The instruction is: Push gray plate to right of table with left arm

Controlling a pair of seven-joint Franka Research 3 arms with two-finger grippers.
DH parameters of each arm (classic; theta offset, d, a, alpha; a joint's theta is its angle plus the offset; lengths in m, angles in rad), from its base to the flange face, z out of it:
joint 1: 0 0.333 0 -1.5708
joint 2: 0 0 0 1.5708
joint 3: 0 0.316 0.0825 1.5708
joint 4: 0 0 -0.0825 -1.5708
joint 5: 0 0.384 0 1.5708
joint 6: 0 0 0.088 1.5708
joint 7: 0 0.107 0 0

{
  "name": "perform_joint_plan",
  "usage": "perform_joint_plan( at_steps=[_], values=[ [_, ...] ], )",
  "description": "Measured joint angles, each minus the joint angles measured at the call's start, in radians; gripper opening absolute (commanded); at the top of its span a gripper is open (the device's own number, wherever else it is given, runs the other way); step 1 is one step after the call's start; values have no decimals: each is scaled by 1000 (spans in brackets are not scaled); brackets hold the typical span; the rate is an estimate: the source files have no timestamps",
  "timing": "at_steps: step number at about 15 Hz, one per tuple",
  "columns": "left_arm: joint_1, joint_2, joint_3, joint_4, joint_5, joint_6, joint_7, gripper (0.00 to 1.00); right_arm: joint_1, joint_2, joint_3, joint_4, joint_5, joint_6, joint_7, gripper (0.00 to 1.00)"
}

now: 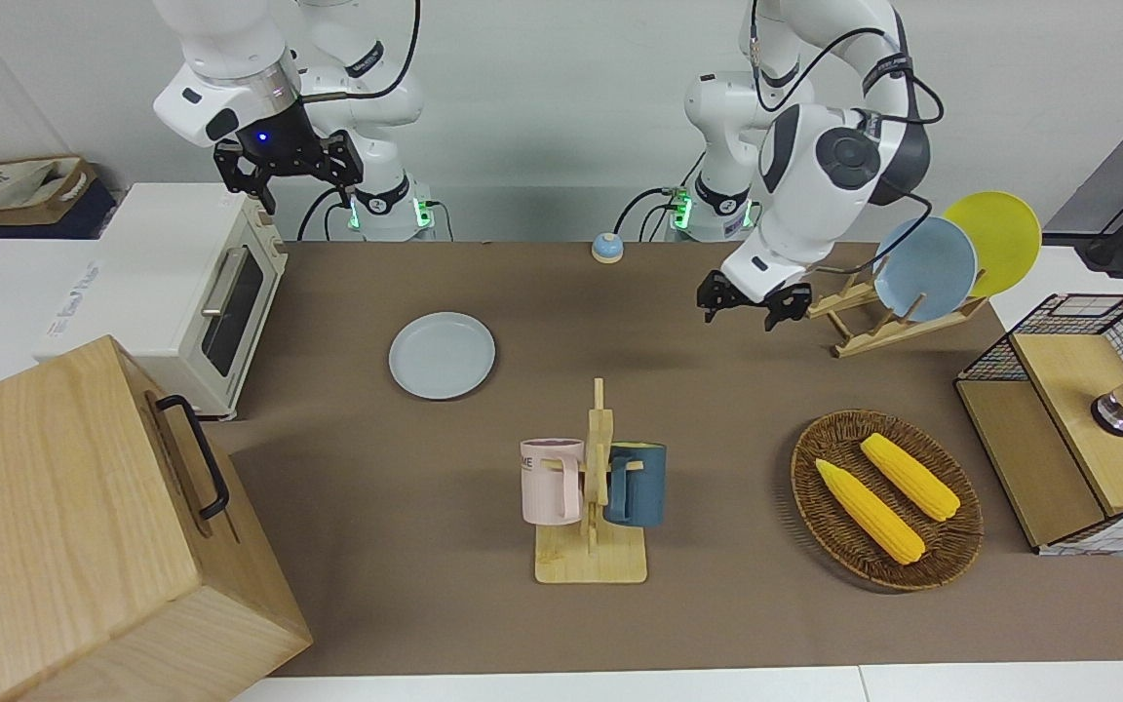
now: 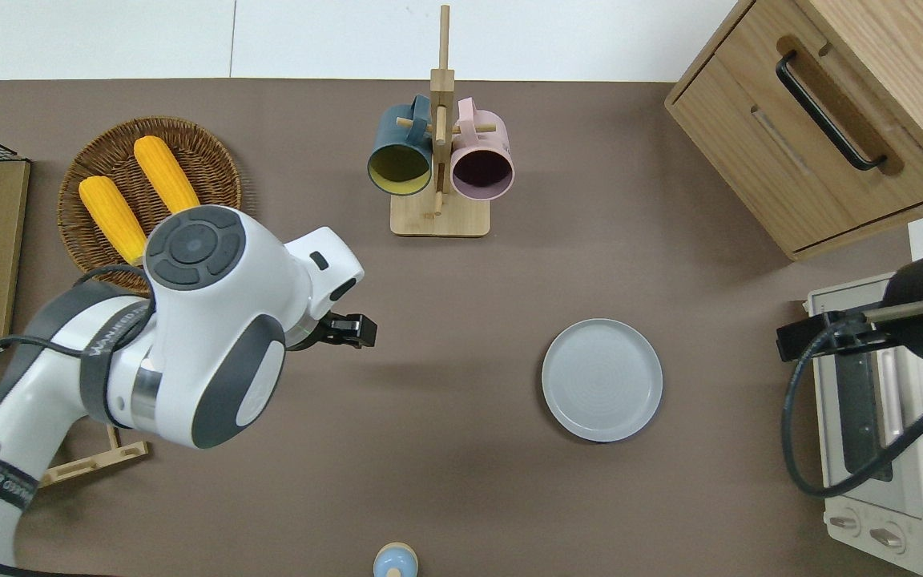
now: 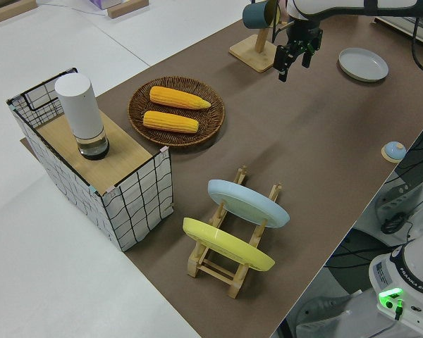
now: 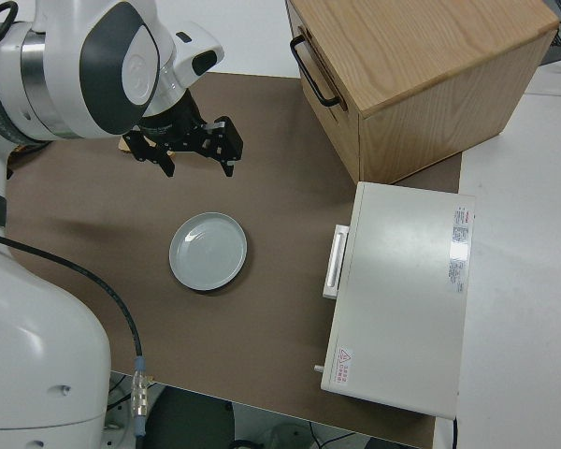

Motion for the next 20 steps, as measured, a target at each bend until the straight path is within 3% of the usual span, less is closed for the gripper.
perform_joint_plan(
  at_steps=[6, 15, 20],
  values=[
    [96, -42, 4, 100, 8, -144, 98, 993, 0, 0, 0, 0, 0, 0, 0, 983],
    [105, -57, 76, 237, 49, -291, 173, 993, 0, 0, 0, 0, 0, 0, 0, 983],
    [110, -57, 86, 283, 49, -325, 191, 993, 0, 0, 0, 0, 0, 0, 0, 983]
  ],
)
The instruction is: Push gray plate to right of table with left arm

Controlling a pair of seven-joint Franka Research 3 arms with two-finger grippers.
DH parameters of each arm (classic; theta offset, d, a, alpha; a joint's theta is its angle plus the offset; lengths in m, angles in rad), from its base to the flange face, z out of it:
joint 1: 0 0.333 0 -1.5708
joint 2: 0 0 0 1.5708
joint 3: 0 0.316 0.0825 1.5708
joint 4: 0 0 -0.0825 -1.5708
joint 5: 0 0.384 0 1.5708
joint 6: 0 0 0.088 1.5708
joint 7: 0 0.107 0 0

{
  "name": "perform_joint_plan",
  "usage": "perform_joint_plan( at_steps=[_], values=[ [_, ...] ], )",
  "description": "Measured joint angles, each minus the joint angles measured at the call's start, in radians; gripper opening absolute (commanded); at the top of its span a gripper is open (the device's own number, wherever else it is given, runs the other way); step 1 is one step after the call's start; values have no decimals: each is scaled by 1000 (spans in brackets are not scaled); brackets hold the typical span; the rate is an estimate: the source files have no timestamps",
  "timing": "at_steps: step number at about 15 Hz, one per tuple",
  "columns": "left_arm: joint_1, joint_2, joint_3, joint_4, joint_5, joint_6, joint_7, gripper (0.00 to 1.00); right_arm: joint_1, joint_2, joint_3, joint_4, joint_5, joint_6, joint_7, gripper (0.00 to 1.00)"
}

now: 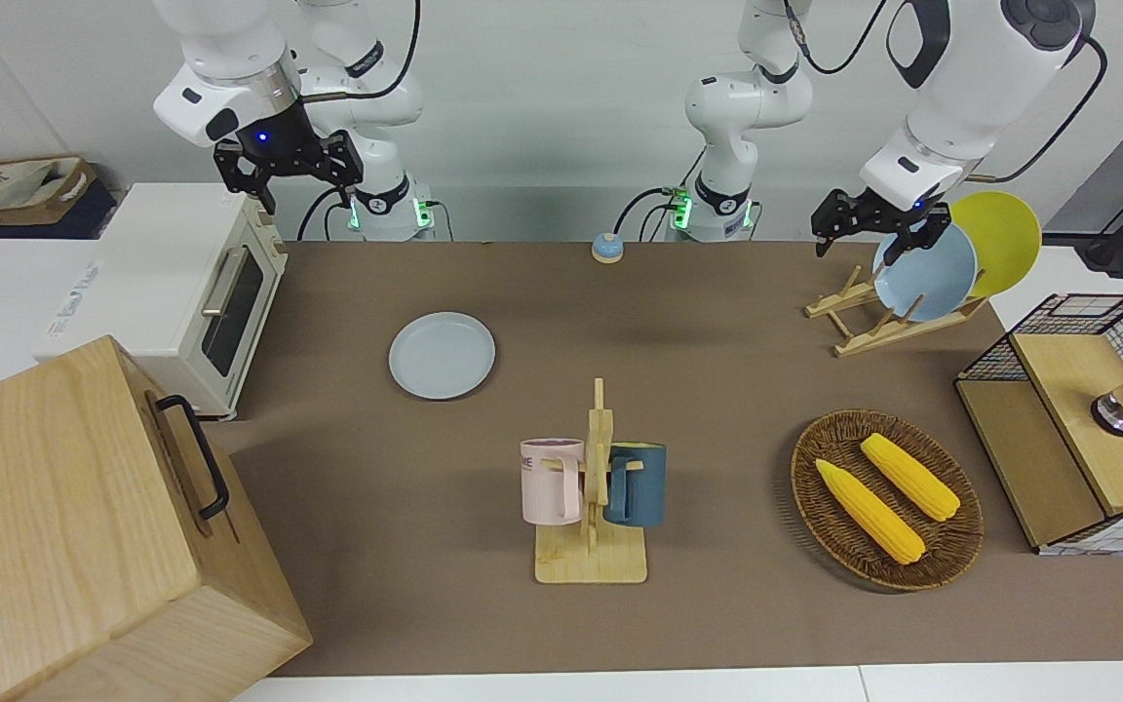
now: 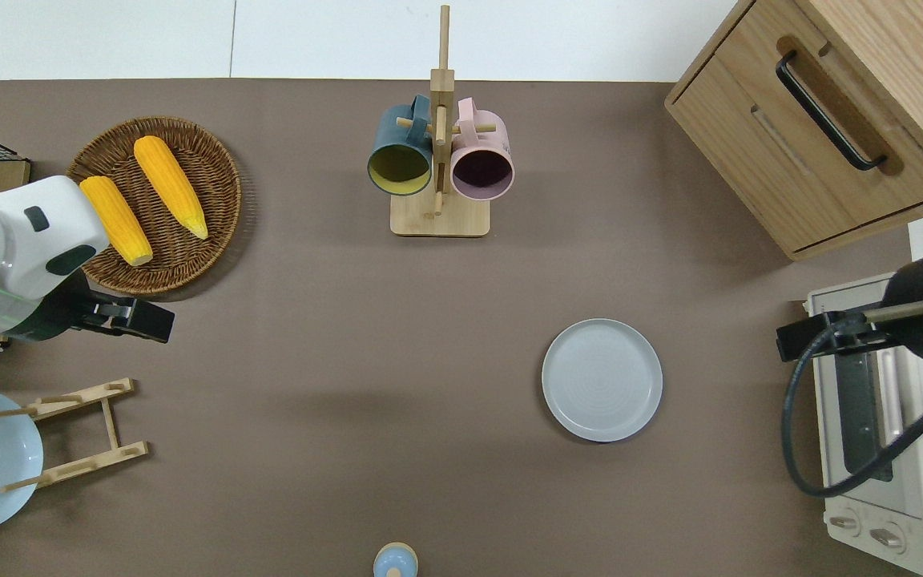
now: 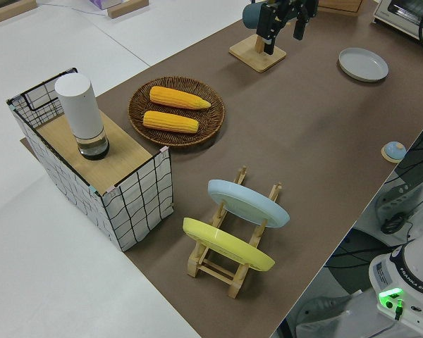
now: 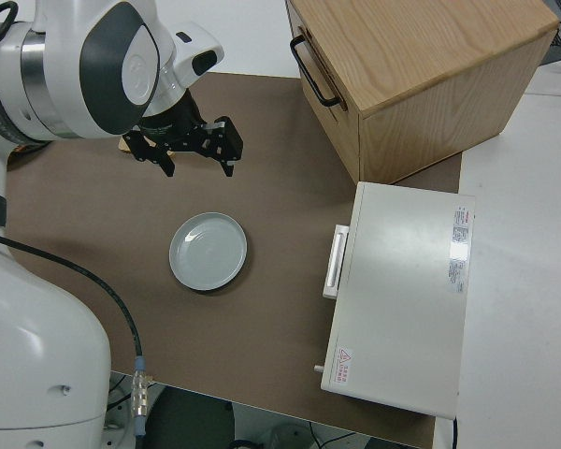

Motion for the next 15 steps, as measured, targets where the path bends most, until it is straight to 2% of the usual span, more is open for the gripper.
perform_joint_plan(
  at_steps=[15],
  values=[
    [0, -12, 3, 26, 0, -1, 39, 993, 0, 0, 0, 0, 0, 0, 0, 983]
  ],
)
